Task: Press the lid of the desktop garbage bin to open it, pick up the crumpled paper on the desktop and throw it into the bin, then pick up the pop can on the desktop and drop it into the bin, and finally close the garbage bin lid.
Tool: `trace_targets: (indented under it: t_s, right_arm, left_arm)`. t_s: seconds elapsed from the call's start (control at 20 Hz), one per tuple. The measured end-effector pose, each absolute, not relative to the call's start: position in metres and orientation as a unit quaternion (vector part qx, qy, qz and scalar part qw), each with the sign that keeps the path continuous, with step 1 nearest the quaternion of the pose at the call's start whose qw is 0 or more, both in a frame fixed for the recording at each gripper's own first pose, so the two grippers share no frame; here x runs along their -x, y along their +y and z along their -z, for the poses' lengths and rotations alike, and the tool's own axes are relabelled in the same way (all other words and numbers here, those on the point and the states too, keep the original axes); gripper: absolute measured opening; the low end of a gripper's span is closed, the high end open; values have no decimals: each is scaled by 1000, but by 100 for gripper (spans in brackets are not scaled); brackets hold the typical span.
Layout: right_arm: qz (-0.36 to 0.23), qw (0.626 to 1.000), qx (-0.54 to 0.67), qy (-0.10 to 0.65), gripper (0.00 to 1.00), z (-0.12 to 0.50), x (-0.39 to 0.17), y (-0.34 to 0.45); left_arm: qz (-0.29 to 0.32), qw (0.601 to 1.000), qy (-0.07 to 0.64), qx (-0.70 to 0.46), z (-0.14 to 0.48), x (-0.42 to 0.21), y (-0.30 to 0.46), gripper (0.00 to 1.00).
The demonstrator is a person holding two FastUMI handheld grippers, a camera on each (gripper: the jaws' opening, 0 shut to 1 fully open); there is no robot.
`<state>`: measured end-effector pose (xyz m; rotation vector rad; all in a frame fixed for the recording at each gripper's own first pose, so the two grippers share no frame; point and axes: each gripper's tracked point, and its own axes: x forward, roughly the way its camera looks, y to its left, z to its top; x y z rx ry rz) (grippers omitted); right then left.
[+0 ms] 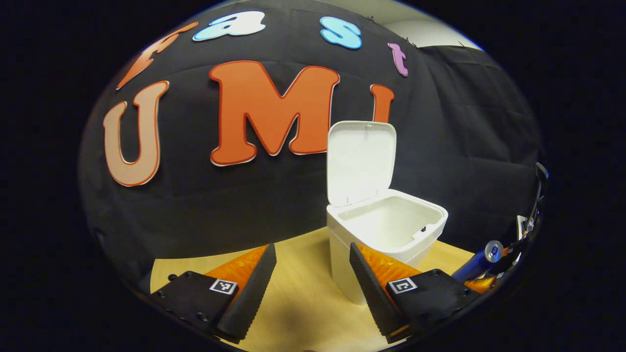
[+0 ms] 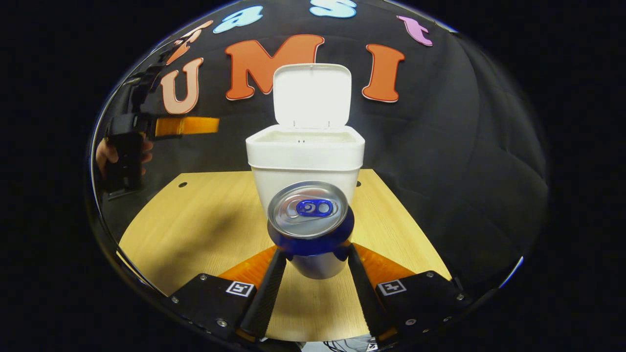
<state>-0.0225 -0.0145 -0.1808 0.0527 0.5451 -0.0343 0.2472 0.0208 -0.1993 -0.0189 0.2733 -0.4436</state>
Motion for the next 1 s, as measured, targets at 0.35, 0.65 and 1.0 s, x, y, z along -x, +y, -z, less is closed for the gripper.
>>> trace_targets:
  t_s: [0.35,0.65,1.0]
  right_arm:
    - [9,971,-13,238,77,132,4,-20]
    - [4,978,-19,209,77,84,-10,-29]
    - [-8,986,-3,168,76,31,-43,-30]
  left_arm:
    - [136,971,191,41,247,-210,83,96]
    - [67,977,192,59,261,-189,128,96]
    - [41,979,198,41,271,-179,154,96]
